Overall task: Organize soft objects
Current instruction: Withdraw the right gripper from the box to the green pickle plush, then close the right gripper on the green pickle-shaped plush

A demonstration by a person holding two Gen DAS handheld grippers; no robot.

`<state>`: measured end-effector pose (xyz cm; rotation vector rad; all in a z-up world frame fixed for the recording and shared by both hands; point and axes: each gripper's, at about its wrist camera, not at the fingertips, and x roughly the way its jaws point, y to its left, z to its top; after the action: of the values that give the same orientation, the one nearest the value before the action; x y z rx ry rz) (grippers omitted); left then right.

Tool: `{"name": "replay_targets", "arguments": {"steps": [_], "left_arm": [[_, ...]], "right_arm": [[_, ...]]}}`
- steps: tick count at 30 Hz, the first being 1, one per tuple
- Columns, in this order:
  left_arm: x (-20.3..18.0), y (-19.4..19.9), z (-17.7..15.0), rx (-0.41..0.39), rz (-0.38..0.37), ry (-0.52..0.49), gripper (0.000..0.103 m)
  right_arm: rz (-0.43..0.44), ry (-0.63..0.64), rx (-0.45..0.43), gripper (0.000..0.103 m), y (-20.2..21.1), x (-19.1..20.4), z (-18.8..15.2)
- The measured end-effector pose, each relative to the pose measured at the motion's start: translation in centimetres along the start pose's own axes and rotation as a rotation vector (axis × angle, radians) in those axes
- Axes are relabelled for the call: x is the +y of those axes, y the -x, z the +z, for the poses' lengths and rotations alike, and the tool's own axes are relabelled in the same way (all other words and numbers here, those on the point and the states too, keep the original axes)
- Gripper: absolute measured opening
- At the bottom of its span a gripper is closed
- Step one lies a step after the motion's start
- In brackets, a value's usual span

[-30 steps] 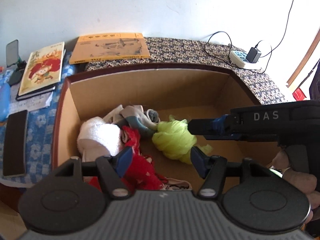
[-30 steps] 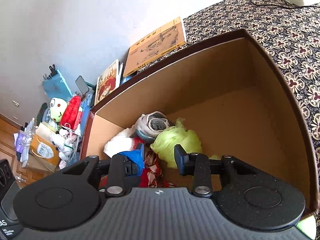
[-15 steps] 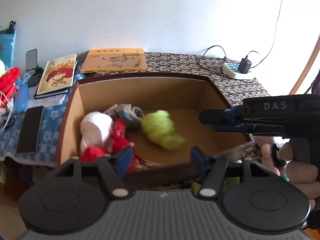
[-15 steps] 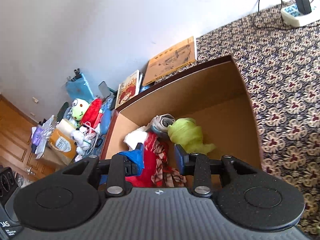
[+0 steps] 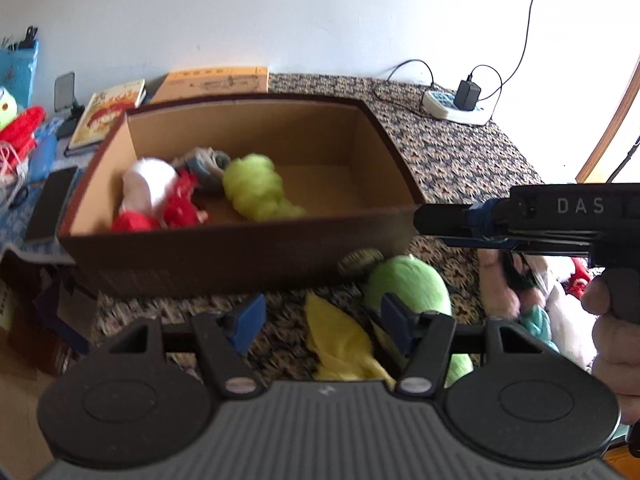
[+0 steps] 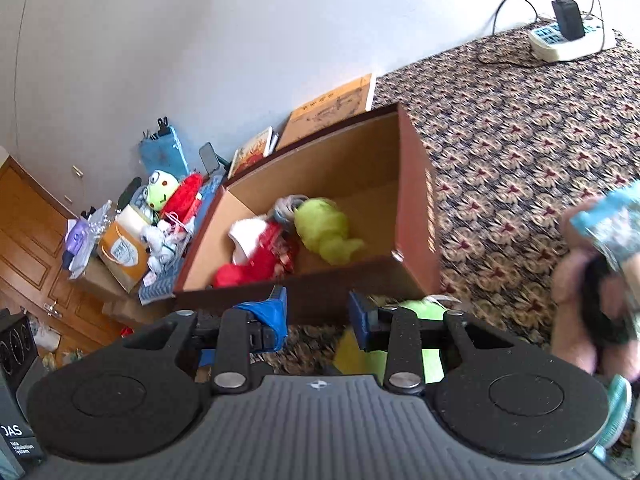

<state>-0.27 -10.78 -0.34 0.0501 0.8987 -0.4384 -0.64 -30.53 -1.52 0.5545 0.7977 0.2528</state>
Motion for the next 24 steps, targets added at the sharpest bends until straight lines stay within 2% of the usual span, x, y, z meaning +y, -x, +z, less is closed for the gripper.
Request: {"name": "replay_targets", "arguments": {"steps": [11,24], "left_arm": [[-3.7,-0.7,-2.8,0.060,-0.031,-0.021,0.065],[-5.3,-3.3,-2.4,0.111,-0.033,-0.056,0.067]], "right_arm": [[-0.016,-0.032,0.051,0.018,2.0,-3.5,-2.4],[-0.077,-0.091,0.091,0.019,2.3,-6.3,-3.8]]}}
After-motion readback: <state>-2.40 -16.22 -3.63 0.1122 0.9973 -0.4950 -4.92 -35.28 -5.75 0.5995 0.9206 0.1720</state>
